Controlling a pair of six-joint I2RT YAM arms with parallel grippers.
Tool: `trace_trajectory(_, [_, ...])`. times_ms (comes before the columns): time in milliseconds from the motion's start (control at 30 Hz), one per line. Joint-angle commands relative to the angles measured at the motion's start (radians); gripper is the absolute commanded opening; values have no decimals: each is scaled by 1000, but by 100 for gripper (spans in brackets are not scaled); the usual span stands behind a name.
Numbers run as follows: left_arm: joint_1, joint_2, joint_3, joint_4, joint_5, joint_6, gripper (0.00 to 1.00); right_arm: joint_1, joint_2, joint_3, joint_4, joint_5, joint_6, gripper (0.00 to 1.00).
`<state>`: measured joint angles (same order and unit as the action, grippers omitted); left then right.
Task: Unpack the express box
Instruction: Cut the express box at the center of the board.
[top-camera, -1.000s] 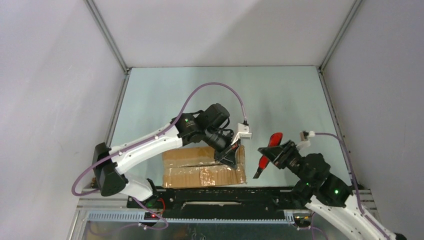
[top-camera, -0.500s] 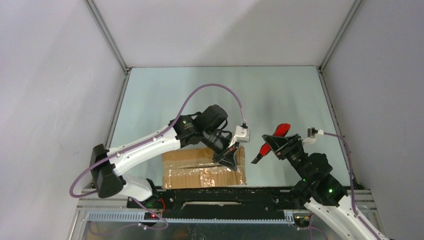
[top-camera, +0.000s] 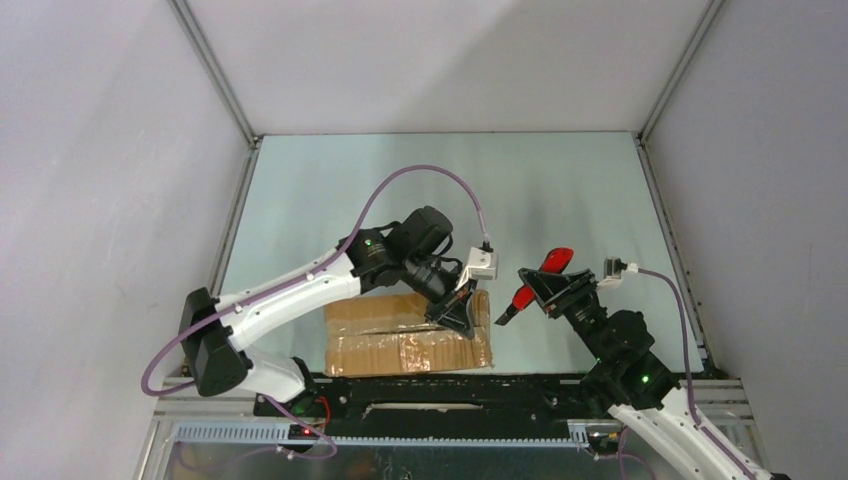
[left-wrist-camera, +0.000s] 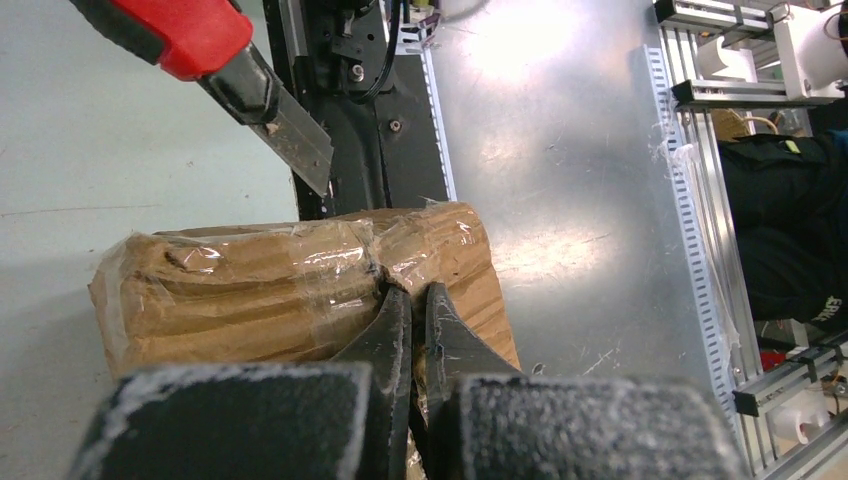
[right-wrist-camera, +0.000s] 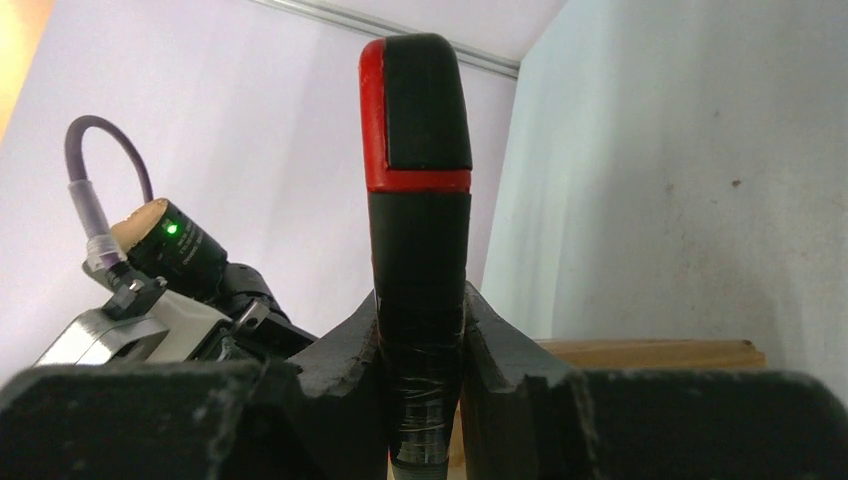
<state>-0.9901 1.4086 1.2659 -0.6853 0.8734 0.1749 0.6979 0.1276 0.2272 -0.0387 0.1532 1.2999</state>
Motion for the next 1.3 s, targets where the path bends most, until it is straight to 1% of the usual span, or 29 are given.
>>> trace_trajectory(0, [13,6,-8,65,18,3,0,-4,-20,12,73,-26,29,0])
trace_trajectory(167, [14,12,-5,68,16,-8,0,-3,-52,7,42,-42,38,0])
trace_trajectory(300, [15,9,-6,73,23,-14,0,14,-78,4,-13,-8,32,0])
trace_trajectory(500, [17,11,-6,73,20,-20,0,97,-38,-16,26,63,17,0])
trace_trajectory(533, [18,11,-6,75,20,-19,0,111,-37,-25,62,81,16,0])
trace_trajectory(667, [19,18,-4,74,21,-24,0,140,-31,-38,86,109,19,0])
trace_trajectory(900, [19,18,-5,78,25,-31,0,149,-51,-38,92,167,19,0])
trace_trajectory(1267, [19,21,-8,83,31,-43,0,150,-37,-41,118,164,24,0])
